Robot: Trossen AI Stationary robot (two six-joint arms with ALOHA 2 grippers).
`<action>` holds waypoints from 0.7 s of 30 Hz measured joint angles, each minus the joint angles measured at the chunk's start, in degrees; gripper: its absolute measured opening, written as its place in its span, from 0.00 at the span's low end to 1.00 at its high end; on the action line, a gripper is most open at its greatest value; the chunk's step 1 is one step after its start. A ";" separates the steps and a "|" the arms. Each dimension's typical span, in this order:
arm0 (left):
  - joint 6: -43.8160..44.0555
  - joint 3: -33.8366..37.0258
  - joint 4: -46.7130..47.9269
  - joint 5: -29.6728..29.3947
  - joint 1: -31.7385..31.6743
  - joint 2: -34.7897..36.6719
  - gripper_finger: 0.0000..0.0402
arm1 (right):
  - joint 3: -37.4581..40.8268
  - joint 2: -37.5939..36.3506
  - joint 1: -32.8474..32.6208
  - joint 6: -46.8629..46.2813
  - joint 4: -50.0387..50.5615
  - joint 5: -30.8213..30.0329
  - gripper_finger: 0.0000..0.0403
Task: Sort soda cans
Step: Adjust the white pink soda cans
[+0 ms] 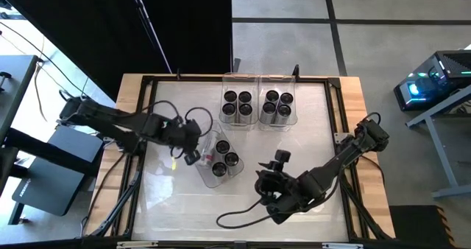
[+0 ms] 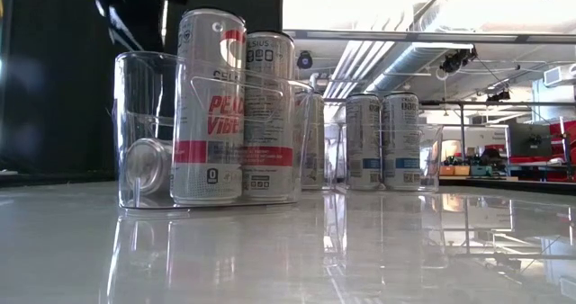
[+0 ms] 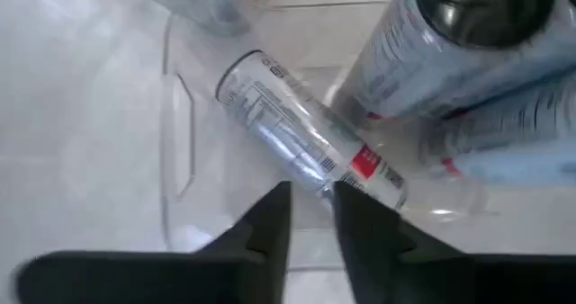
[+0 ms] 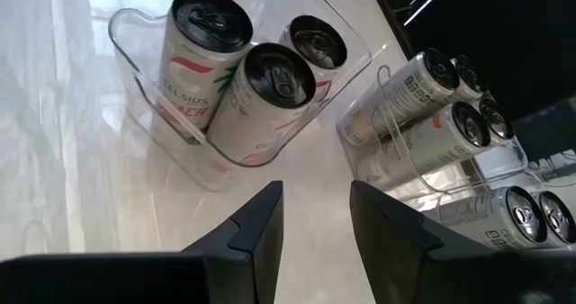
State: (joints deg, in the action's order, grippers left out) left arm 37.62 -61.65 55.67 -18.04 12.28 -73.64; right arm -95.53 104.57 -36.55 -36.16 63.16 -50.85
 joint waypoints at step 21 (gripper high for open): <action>1.17 -0.05 -7.68 14.88 -12.34 -16.27 0.72 | 4.48 0.00 -1.35 -6.46 3.72 0.54 0.31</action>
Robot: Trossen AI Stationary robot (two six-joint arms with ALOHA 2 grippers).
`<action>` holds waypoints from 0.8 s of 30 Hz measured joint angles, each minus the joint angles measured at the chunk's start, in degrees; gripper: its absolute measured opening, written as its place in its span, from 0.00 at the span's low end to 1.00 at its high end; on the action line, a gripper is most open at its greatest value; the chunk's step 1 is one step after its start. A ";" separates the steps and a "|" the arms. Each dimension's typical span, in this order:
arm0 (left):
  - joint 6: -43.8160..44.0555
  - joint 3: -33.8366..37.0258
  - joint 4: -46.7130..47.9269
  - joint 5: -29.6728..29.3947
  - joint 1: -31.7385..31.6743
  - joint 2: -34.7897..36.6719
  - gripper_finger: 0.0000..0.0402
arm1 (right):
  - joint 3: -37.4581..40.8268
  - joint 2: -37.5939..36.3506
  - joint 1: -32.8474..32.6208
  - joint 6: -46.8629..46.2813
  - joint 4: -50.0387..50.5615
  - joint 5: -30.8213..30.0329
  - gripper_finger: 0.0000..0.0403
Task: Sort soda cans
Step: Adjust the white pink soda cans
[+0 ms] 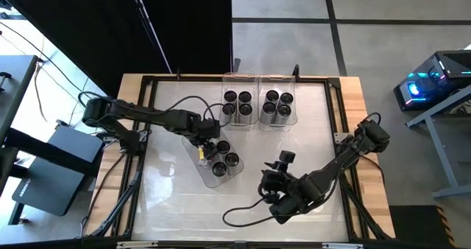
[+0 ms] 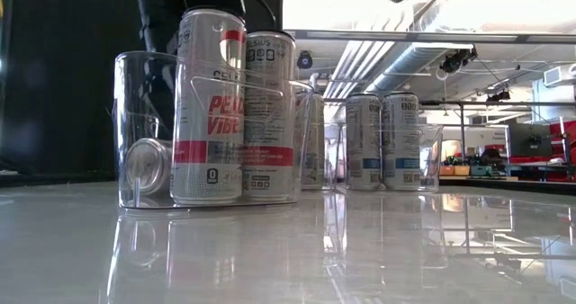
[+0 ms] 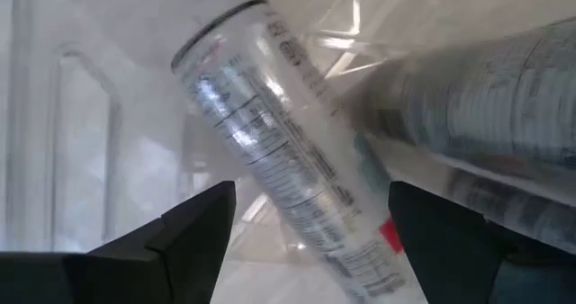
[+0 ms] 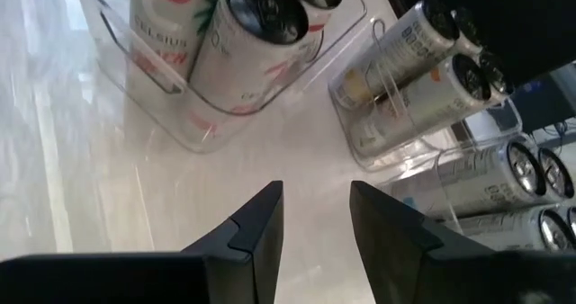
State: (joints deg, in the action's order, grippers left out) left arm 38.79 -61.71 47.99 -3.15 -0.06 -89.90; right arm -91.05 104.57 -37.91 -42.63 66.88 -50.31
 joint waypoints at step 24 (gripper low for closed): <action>3.59 -0.38 3.57 -2.93 -1.81 0.68 0.72 | 1.97 0.00 -0.42 -1.05 0.17 0.20 0.31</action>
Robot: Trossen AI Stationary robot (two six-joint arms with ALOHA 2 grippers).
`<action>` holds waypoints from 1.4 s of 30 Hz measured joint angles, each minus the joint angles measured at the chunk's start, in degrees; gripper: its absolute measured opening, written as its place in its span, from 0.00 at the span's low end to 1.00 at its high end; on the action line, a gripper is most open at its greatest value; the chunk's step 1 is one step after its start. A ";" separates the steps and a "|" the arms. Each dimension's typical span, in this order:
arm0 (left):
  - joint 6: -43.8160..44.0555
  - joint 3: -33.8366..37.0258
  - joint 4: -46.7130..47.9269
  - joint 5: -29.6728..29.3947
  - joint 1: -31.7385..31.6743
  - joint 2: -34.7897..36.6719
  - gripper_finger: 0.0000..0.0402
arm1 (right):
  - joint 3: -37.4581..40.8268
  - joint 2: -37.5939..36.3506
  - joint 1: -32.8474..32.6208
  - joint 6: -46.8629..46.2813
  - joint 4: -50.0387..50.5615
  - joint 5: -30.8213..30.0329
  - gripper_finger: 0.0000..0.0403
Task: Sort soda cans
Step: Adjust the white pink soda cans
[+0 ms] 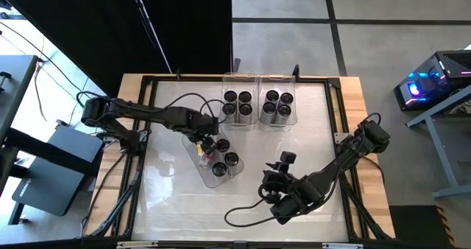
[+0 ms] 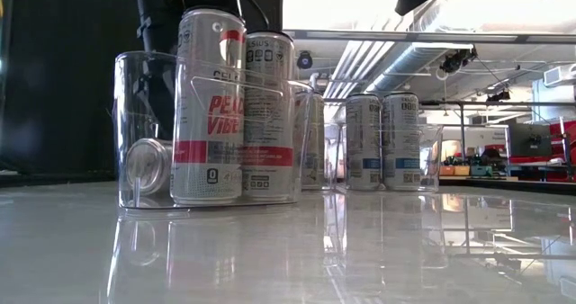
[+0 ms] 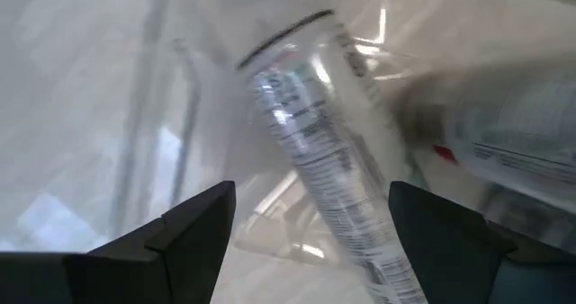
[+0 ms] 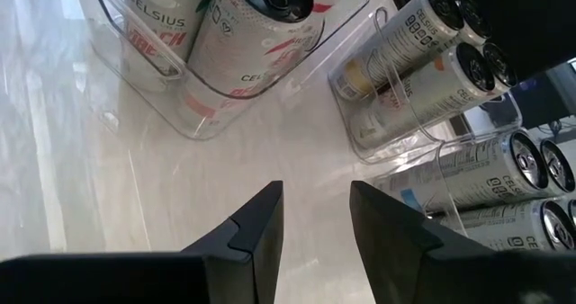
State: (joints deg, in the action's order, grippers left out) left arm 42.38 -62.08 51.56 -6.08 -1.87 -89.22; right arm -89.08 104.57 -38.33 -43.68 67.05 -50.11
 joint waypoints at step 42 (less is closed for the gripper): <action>-15.52 0.70 -3.97 -14.48 -2.38 -1.49 0.71 | 0.00 0.01 0.02 0.43 -0.70 0.86 0.31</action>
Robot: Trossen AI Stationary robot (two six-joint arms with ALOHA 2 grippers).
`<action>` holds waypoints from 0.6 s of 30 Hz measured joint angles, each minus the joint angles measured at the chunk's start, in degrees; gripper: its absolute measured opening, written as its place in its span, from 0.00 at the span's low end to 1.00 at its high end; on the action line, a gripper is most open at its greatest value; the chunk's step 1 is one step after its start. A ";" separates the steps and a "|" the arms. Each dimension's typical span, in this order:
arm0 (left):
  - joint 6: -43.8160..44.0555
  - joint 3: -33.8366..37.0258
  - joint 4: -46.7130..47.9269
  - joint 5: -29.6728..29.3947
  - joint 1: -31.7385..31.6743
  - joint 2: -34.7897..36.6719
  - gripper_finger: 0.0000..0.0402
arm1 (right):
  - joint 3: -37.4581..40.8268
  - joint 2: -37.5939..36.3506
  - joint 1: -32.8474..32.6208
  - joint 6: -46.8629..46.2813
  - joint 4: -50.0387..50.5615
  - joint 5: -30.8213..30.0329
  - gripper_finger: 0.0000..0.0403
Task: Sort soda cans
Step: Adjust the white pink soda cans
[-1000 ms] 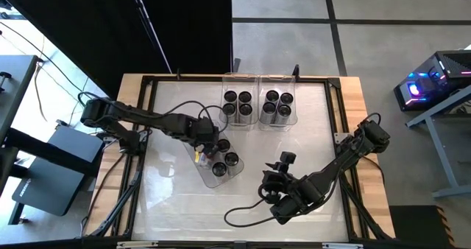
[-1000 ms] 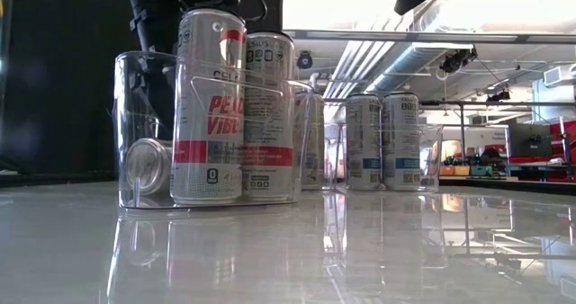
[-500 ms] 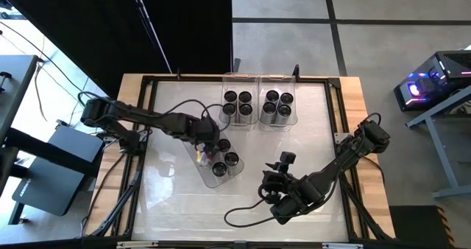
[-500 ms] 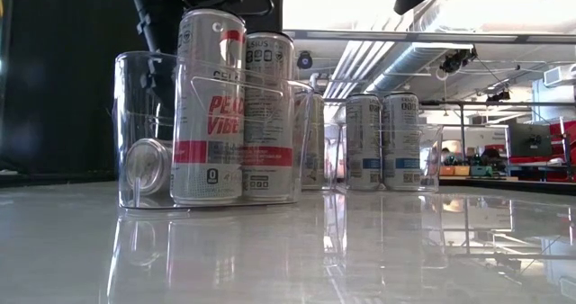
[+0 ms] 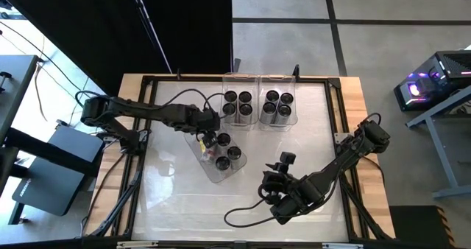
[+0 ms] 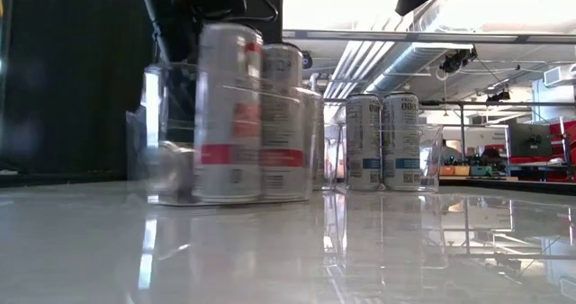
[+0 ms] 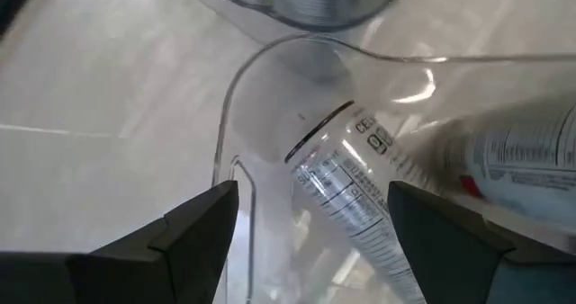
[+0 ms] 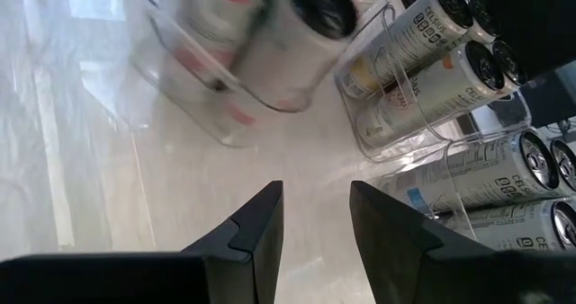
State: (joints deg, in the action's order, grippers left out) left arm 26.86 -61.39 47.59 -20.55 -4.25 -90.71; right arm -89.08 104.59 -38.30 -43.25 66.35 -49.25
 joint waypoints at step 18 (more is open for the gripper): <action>-3.42 0.43 3.63 -1.56 -2.23 -0.12 0.71 | 0.00 0.01 0.00 -0.23 -0.12 0.17 0.31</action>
State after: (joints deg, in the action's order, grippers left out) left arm 23.44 -60.95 51.22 -22.11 -6.48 -90.83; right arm -89.08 104.60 -38.30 -43.48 66.23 -49.08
